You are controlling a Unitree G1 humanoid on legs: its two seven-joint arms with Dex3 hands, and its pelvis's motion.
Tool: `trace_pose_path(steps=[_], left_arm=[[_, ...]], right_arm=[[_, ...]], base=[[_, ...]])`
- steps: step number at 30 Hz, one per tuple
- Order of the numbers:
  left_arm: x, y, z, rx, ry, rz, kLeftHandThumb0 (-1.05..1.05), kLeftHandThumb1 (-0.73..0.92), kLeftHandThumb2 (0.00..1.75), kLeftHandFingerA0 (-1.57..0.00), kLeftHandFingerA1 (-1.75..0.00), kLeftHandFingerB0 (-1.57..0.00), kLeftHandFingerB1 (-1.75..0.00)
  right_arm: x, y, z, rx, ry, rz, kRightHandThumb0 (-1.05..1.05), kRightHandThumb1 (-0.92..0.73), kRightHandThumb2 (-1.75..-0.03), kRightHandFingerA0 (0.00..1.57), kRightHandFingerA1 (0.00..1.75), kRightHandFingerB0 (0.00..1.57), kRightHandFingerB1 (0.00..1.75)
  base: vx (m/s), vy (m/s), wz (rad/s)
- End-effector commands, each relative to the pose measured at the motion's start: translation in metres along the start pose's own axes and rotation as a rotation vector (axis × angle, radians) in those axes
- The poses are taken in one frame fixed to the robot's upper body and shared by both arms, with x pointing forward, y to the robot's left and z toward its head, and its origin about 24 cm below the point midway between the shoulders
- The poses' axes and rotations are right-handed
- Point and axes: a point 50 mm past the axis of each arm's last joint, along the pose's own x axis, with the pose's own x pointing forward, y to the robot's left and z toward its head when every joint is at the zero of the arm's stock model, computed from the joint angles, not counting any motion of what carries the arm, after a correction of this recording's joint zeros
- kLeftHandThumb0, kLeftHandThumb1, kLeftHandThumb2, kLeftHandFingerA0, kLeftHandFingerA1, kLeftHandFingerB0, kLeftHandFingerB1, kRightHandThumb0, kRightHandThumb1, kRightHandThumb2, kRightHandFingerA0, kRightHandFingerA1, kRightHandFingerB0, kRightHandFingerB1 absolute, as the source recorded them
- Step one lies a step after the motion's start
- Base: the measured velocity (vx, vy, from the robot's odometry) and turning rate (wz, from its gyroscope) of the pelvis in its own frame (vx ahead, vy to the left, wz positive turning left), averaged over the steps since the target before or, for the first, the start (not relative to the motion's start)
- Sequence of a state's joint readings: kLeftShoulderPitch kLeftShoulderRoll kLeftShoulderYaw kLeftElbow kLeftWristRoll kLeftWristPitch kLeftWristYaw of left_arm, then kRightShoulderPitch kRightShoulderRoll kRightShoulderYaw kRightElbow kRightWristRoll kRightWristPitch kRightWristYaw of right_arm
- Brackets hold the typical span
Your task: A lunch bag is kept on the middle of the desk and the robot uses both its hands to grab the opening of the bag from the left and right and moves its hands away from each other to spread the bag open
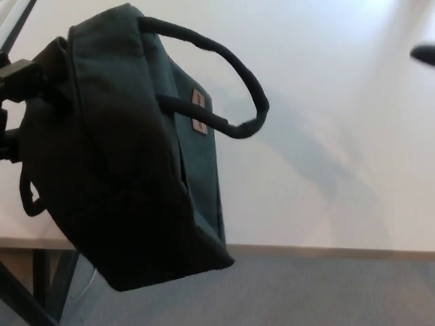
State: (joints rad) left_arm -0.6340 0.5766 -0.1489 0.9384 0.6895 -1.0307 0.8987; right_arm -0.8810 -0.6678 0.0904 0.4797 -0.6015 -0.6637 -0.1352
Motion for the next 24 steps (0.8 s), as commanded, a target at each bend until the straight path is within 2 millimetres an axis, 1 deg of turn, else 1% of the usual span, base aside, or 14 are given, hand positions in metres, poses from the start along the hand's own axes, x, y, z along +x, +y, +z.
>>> trace_pose_path(steps=[1, 4, 5, 8, 9, 10, 11, 14, 15, 16, 17, 18, 22, 24], left_arm=[[0.011, -0.001, 0.004, 0.014, -0.031, 0.004, -0.08, 0.49, 1.11, -0.94, -1.49, -0.92, -1.26], [0.015, -0.009, 0.011, -0.009, -0.065, -0.005, -0.09, 0.45, 1.17, -0.94, -1.50, -0.92, -1.29], [0.016, -0.014, 0.014, -0.024, -0.079, -0.017, -0.05, 0.47, 1.16, -0.92, -1.50, -0.89, -1.32], [0.016, -0.018, 0.015, -0.012, -0.087, -0.037, -0.07, 0.48, 1.12, -0.92, -1.48, -0.86, -1.35], [0.016, -0.022, 0.017, -0.012, -0.089, -0.044, -0.05, 0.49, 1.09, -0.91, -1.47, -0.85, -1.36], [0.017, -0.027, 0.019, -0.019, -0.091, -0.053, -0.05, 0.49, 1.09, -0.91, -1.47, -0.85, -1.36], [0.016, -0.029, 0.020, -0.030, -0.087, -0.064, -0.04, 0.50, 1.05, -0.91, -1.43, -0.84, -1.36], [0.017, -0.037, 0.023, -0.051, -0.086, -0.083, -0.07, 0.54, 1.01, -0.93, -1.41, -0.87, -1.30], [0.017, -0.040, 0.025, -0.050, -0.091, -0.082, -0.08, 0.55, 1.01, -0.93, -1.45, -0.86, -1.32], [0.017, -0.040, 0.025, -0.049, -0.092, -0.080, -0.08, 0.55, 1.01, -0.93, -1.45, -0.86, -1.32], [0.018, -0.042, 0.026, -0.050, -0.091, -0.084, -0.06, 0.53, 1.07, -0.95, -1.48, -0.88, -1.33], [0.019, -0.043, 0.026, -0.052, -0.093, -0.089, -0.03, 0.52, 1.11, -0.93, -1.53, -0.87, -1.37], [0.018, -0.049, 0.029, -0.037, -0.109, -0.113, -0.03, 0.46, 1.17, -0.97, -1.44, -0.95, -1.19], [0.018, -0.053, 0.030, -0.041, -0.111, -0.124, -0.03, 0.45, 1.19, -0.96, -1.46, -0.94, -1.22]], right_arm=[[0.034, -0.025, 0.005, -0.137, -0.016, 0.051, -0.56, -0.36, -0.70, 0.21, 0.46, 0.00, 0.08], [0.059, -0.036, 0.015, -0.174, -0.057, 0.048, -0.58, -0.35, -0.73, 0.17, 0.44, 0.00, 0.15], [0.070, -0.040, 0.022, -0.198, -0.084, 0.042, -0.63, -0.43, -0.54, 0.25, 0.33, 0.00, 0.18], [0.087, -0.044, 0.038, -0.214, -0.136, 0.049, -0.59, -0.45, -0.55, 0.23, 0.33, 0.00, 0.21], [0.094, -0.045, 0.046, -0.207, -0.164, 0.041, -0.64, -0.39, -0.73, 0.20, 0.42, 0.06, 0.23], [0.101, -0.046, 0.054, -0.192, -0.188, 0.029, -0.64, -0.39, -0.73, 0.20, 0.42, 0.06, 0.23], [0.103, -0.044, 0.057, -0.192, -0.198, 0.029, -0.62, -0.47, -0.55, 0.27, 0.32, 0.05, 0.24], [0.112, -0.037, 0.073, -0.187, -0.241, 0.060, -0.61, -0.46, -0.55, 0.27, 0.31, 0.05, 0.24], [0.115, -0.032, 0.081, -0.190, -0.268, 0.083, -0.64, -0.39, -0.74, 0.23, 0.42, 0.04, 0.25], [0.116, -0.030, 0.083, -0.191, -0.274, 0.088, -0.64, -0.39, -0.74, 0.23, 0.42, 0.04, 0.25], [0.118, -0.026, 0.088, -0.200, -0.302, 0.099, -0.59, -0.45, -0.55, 0.30, 0.32, 0.10, 0.26], [0.118, -0.023, 0.093, -0.196, -0.325, 0.101, -0.62, -0.39, -0.69, 0.29, 0.41, 0.08, 0.36], [0.122, -0.005, 0.113, -0.171, -0.403, 0.138, -0.62, -0.38, -0.70, 0.31, 0.42, 0.08, 0.36], [0.121, 0.002, 0.118, -0.203, -0.431, 0.146, -0.62, -0.40, -0.70, 0.29, 0.42, 0.07, 0.36]], base=[[0.00, 0.000, 0.00], [0.00, 0.000, 0.00], [0.00, 0.000, 0.00], [0.00, 0.000, 0.00], [0.00, 0.000, 0.00], [0.00, 0.000, 0.00], [0.00, 0.000, 0.00], [0.00, 0.000, 0.00], [0.00, 0.000, 0.00], [0.00, 0.000, 0.00], [0.00, 0.000, 0.00], [0.00, 0.000, 0.00], [0.00, 0.000, 0.00], [0.00, 0.000, 0.00]])
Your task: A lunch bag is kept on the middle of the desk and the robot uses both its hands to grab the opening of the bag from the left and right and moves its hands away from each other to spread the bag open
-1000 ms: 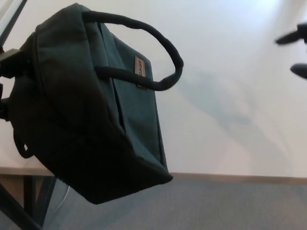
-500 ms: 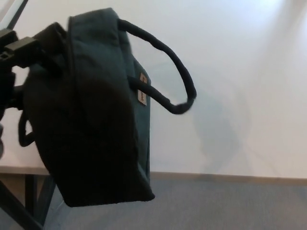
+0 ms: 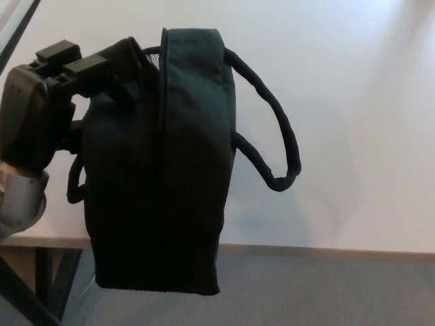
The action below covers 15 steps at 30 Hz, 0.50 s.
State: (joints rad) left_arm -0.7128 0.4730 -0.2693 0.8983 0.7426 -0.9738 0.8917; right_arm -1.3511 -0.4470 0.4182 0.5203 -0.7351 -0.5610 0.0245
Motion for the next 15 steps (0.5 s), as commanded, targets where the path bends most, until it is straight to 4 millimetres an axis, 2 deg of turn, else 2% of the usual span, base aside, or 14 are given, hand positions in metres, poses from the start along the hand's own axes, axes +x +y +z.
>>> trace_pose_path(steps=[1, 2, 3, 4, 6, 7, 8, 10, 11, 12, 13, 14, 15], left_arm=[[-0.001, -0.010, 0.001, 0.032, -0.001, -0.058, -0.03, 0.45, 1.22, -0.95, -1.50, -0.93, -1.27], [-0.001, -0.012, 0.001, 0.031, 0.001, -0.062, -0.03, 0.45, 1.22, -0.95, -1.50, -0.93, -1.27], [-0.001, -0.013, 0.000, 0.029, 0.009, -0.084, -0.06, 0.43, 1.22, -0.92, -1.49, -0.90, -1.32], [-0.001, -0.014, 0.000, 0.025, 0.015, -0.094, -0.08, 0.42, 1.22, -0.93, -1.47, -0.91, -1.32], [0.000, -0.014, 0.000, 0.014, 0.018, -0.098, -0.09, 0.41, 1.22, -0.96, -1.42, -0.92, -1.29], [-0.001, -0.015, 0.000, 0.007, 0.022, -0.103, -0.14, 0.43, 1.22, -1.00, -1.47, -0.95, -1.29], [-0.002, -0.015, 0.000, 0.005, 0.024, -0.105, -0.14, 0.43, 1.22, -1.00, -1.47, -0.95, -1.29], [-0.004, -0.015, 0.000, 0.002, 0.024, -0.117, -0.12, 0.43, 1.23, -1.01, -1.60, -0.93, -1.31], [-0.005, -0.014, 0.000, 0.006, 0.024, -0.124, -0.16, 0.39, 1.22, -1.04, -1.55, -0.95, -1.20], [-0.005, -0.013, -0.001, 0.010, 0.025, -0.132, -0.16, 0.39, 1.22, -1.04, -1.55, -0.95, -1.20], [-0.005, -0.013, -0.002, 0.015, 0.025, -0.137, -0.17, 0.41, 1.20, -1.04, -1.44, -0.97, -1.09], [-0.006, -0.012, -0.002, 0.021, 0.025, -0.142, -0.17, 0.41, 1.20, -1.04, -1.44, -0.97, -1.09], [-0.007, -0.010, -0.005, 0.049, 0.024, -0.145, -0.13, 0.43, 1.11, -0.96, -1.54, -0.95, -1.08]], right_arm=[[0.012, 0.011, 0.019, -0.051, -0.091, 0.046, -0.61, -0.40, -0.70, 0.30, 0.42, 0.08, 0.37], [0.013, 0.013, 0.021, -0.048, -0.102, 0.051, -0.61, -0.40, -0.70, 0.30, 0.42, 0.08, 0.37], [0.015, 0.021, 0.029, -0.057, -0.130, 0.086, -0.53, -0.50, -0.56, 0.37, 0.34, 0.11, 0.29], [0.015, 0.026, 0.033, -0.074, -0.148, 0.110, -0.60, -0.41, -0.72, 0.31, 0.44, 0.06, 0.30], [0.014, 0.032, 0.036, -0.089, -0.172, 0.130, -0.57, -0.40, -0.69, 0.33, 0.43, 0.08, 0.32], [0.011, 0.039, 0.041, -0.083, -0.205, 0.144, -0.48, -0.48, -0.55, 0.37, 0.34, 0.12, 0.28], [0.010, 0.042, 0.043, -0.081, -0.217, 0.149, -0.48, -0.48, -0.55, 0.37, 0.34, 0.12, 0.28], [0.006, 0.047, 0.044, -0.070, -0.223, 0.187, -0.45, -0.49, -0.55, 0.38, 0.34, 0.15, 0.29], [0.003, 0.048, 0.045, -0.077, -0.231, 0.211, -0.40, -0.54, -0.56, 0.37, 0.34, 0.12, 0.29], [0.001, 0.048, 0.044, -0.083, -0.238, 0.231, -0.40, -0.54, -0.56, 0.37, 0.34, 0.12, 0.29], [-0.001, 0.048, 0.044, -0.085, -0.242, 0.241, -0.33, -0.58, -0.58, 0.36, 0.34, 0.11, 0.29], [-0.002, 0.048, 0.044, -0.087, -0.245, 0.250, -0.33, -0.58, -0.58, 0.36, 0.34, 0.11, 0.29], [-0.005, 0.047, 0.044, -0.086, -0.261, 0.248, -0.31, -0.57, -0.57, 0.38, 0.35, 0.14, 0.29]], base=[[0.00, 0.000, 0.00], [0.00, 0.000, 0.00], [0.00, 0.000, 0.00], [0.00, 0.000, 0.00], [0.00, 0.000, 0.00], [0.00, 0.000, 0.00], [0.00, 0.000, 0.00], [0.00, 0.000, 0.00], [0.00, 0.000, 0.00], [0.00, 0.000, 0.00], [0.00, 0.000, 0.00], [0.00, 0.000, 0.00], [0.00, 0.000, 0.00]])
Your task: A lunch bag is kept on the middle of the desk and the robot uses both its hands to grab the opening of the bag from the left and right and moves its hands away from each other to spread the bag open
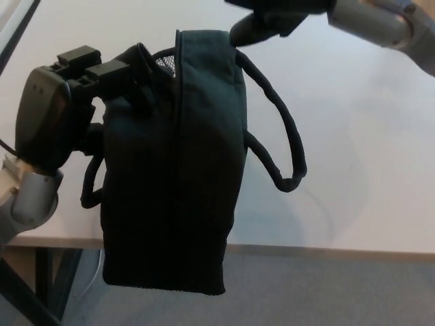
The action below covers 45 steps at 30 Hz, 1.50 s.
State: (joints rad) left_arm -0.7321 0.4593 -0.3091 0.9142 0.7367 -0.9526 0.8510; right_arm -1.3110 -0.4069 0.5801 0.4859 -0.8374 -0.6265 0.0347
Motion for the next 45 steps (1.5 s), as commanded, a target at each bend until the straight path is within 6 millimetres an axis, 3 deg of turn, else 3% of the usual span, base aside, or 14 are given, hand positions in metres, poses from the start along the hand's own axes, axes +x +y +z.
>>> trace_pose_path(steps=[1, 3, 4, 6, 8, 12, 13, 16, 18, 32, 36, 39, 44, 45], left_arm=[[-0.009, 0.002, -0.009, 0.084, 0.014, -0.086, -0.12, 0.45, 1.06, -0.94, -1.50, -0.95, -1.07], [-0.011, 0.004, -0.010, 0.089, 0.010, -0.070, -0.15, 0.55, 0.88, -0.93, -1.54, -0.80, -1.30], [-0.012, 0.006, -0.014, 0.106, 0.034, -0.088, -0.24, 0.71, 0.60, -0.86, -1.05, -0.77, -0.78], [-0.012, 0.007, -0.017, 0.111, 0.070, -0.110, -0.34, 0.75, 0.61, -0.85, -1.03, -0.70, -0.58], [-0.012, 0.009, -0.016, 0.098, 0.038, -0.077, -0.42, 0.60, 0.70, -0.90, -1.53, -0.83, -1.10], [-0.009, 0.012, -0.017, 0.224, -0.045, -0.087, -0.25, 0.62, 0.58, -0.86, -1.56, -0.94, -0.70], [-0.008, 0.010, -0.016, 0.236, -0.049, -0.068, -0.41, 0.61, 0.63, -0.84, -1.55, -0.82, -1.14], [-0.006, 0.011, -0.016, 0.125, -0.001, -0.063, -0.38, 0.57, 0.60, -0.87, -1.46, -0.93, -0.69], [-0.006, 0.009, -0.016, 0.133, -0.004, -0.060, -0.13, 0.64, 0.64, -0.80, -1.65, -0.68, -1.53], [0.003, 0.010, -0.014, 0.119, 0.015, -0.040, 0.06, 0.43, 1.06, -0.95, -1.35, -0.91, -1.22], [0.002, 0.010, -0.015, 0.119, 0.014, -0.043, 0.00, 0.47, 1.07, -0.94, -1.44, -0.89, -1.28], [-0.001, 0.010, -0.015, 0.118, 0.003, -0.061, -0.26, 0.60, 0.64, -0.88, -1.46, -0.80, -1.34], [0.001, 0.009, -0.014, 0.209, -0.063, -0.040, -0.38, 0.59, 0.59, -0.78, -1.69, -0.66, -1.54], [0.001, 0.009, -0.014, 0.200, -0.065, -0.039, -0.37, 0.59, 0.58, -0.77, -1.69, -0.65, -1.51]], right_arm=[[-0.011, 0.005, 0.004, -0.039, -0.068, 0.076, -0.25, -0.41, -0.89, 0.28, 0.55, 0.03, 0.46], [-0.016, 0.005, 0.005, -0.053, -0.092, 0.081, -0.23, -0.40, -0.89, 0.30, 0.56, 0.04, 0.46], [-0.024, 0.005, 0.007, -0.055, -0.121, 0.109, -0.25, -0.57, -0.59, 0.41, 0.37, 0.16, 0.30], [-0.029, 0.004, 0.008, -0.051, -0.136, 0.154, -0.19, -0.39, -0.89, 0.28, 0.55, 0.04, 0.47], [-0.040, 0.003, 0.010, -0.033, -0.154, 0.219, -0.17, -0.36, -0.87, 0.26, 0.55, 0.07, 0.48], [-0.051, 0.002, 0.010, -0.058, -0.181, 0.224, -0.27, -0.54, -0.56, 0.42, 0.36, 0.21, 0.30], [-0.058, 0.002, 0.010, -0.079, -0.182, 0.264, -0.19, -0.41, -0.89, 0.26, 0.54, 0.06, 0.47], [-0.065, 0.007, 0.013, -0.074, -0.189, 0.266, -0.30, -0.58, -0.58, 0.56, 0.38, 0.20, 0.29], [-0.070, 0.014, 0.017, -0.067, -0.198, 0.281, -0.24, -0.40, -0.88, 0.35, 0.57, 0.06, 0.47], [-0.055, 0.037, 0.054, 0.014, -0.317, 0.272, -0.22, -0.50, -0.57, 0.45, 0.37, 0.17, 0.30], [-0.049, 0.033, 0.056, -0.003, -0.325, 0.271, -0.21, -0.32, -0.85, 0.32, 0.57, 0.06, 0.48], [-0.043, 0.024, 0.051, -0.020, -0.306, 0.269, -0.22, -0.34, -0.85, 0.30, 0.56, 0.02, 0.46], [-0.040, 0.008, 0.037, -0.026, -0.258, 0.225, -0.23, -0.33, -0.84, 0.32, 0.57, 0.05, 0.47], [-0.040, 0.006, 0.035, -0.026, -0.250, 0.229, -0.32, -0.46, -0.54, 0.43, 0.36, 0.18, 0.29]], base=[[0.00, 0.000, 0.00], [0.00, 0.000, 0.00], [0.00, 0.000, 0.00], [0.00, 0.000, 0.00], [0.00, 0.000, 0.00], [0.00, 0.000, 0.00], [0.00, 0.000, 0.00], [0.00, 0.000, 0.00], [0.00, 0.000, 0.00], [0.00, 0.000, 0.00], [0.00, 0.000, 0.00], [0.00, 0.000, 0.00], [0.00, 0.000, 0.00], [0.00, 0.000, 0.00]])
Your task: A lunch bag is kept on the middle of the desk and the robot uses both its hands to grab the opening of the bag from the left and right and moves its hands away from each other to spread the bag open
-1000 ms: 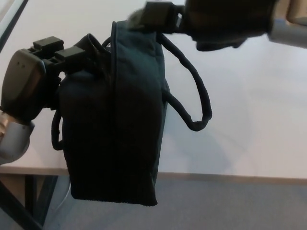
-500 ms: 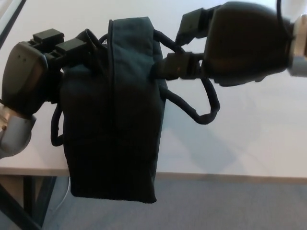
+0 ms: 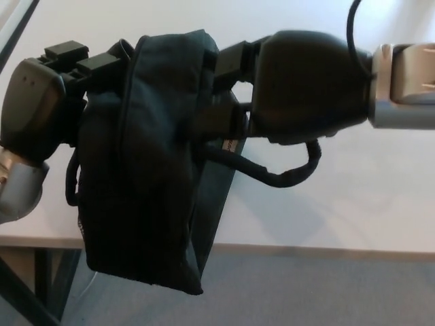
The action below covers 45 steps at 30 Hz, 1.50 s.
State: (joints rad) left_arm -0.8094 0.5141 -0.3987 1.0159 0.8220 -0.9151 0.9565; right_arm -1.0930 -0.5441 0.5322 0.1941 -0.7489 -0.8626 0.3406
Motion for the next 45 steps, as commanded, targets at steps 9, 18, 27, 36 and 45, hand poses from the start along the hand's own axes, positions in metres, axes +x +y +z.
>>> trace_pose_path(steps=[9, 18, 27, 36, 45], left_arm=[[0.000, -0.010, -0.016, 0.167, 0.134, -0.206, -0.39, 0.51, 0.87, -0.87, -1.16, -0.80, -0.85], [-0.002, -0.019, -0.016, -0.050, 0.297, -0.294, -0.44, 0.77, 0.63, -0.58, -0.48, -0.49, -0.41], [-0.002, -0.018, -0.021, -0.137, 0.389, -0.356, -0.44, 0.67, 0.60, -0.55, -0.42, -0.49, -0.41], [0.014, 0.006, 0.006, -0.070, -0.016, 0.021, -0.20, 0.59, 0.67, -0.97, -1.34, -0.92, -1.14], [0.006, 0.015, -0.006, -0.026, 0.046, 0.032, 0.04, 0.52, 1.00, -0.93, -1.38, -0.88, -1.30]], right_arm=[[-0.001, -0.032, -0.017, -0.103, 0.045, -0.050, -0.43, -0.47, -0.55, 0.43, 0.36, 0.17, 0.28], [0.012, -0.027, -0.025, -0.023, 0.105, -0.096, -0.22, -0.38, -0.87, 0.30, 0.56, 0.07, 0.47], [0.016, -0.006, -0.016, 0.062, 0.046, -0.165, -0.31, -0.49, -0.55, 0.47, 0.39, 0.27, 0.30], [0.031, 0.048, 0.007, 0.188, 0.031, -0.113, -0.25, -0.56, -0.57, 0.45, 0.35, 0.30, 0.31], [0.015, 0.063, 0.015, 0.174, -0.082, -0.170, -0.39, -0.58, -0.58, 0.55, 0.40, 0.47, 0.35]], base=[[0.00, 0.000, 0.00], [0.00, 0.000, 0.00], [0.00, 0.000, 0.00], [0.00, 0.000, 0.00], [0.00, 0.000, 0.00]])
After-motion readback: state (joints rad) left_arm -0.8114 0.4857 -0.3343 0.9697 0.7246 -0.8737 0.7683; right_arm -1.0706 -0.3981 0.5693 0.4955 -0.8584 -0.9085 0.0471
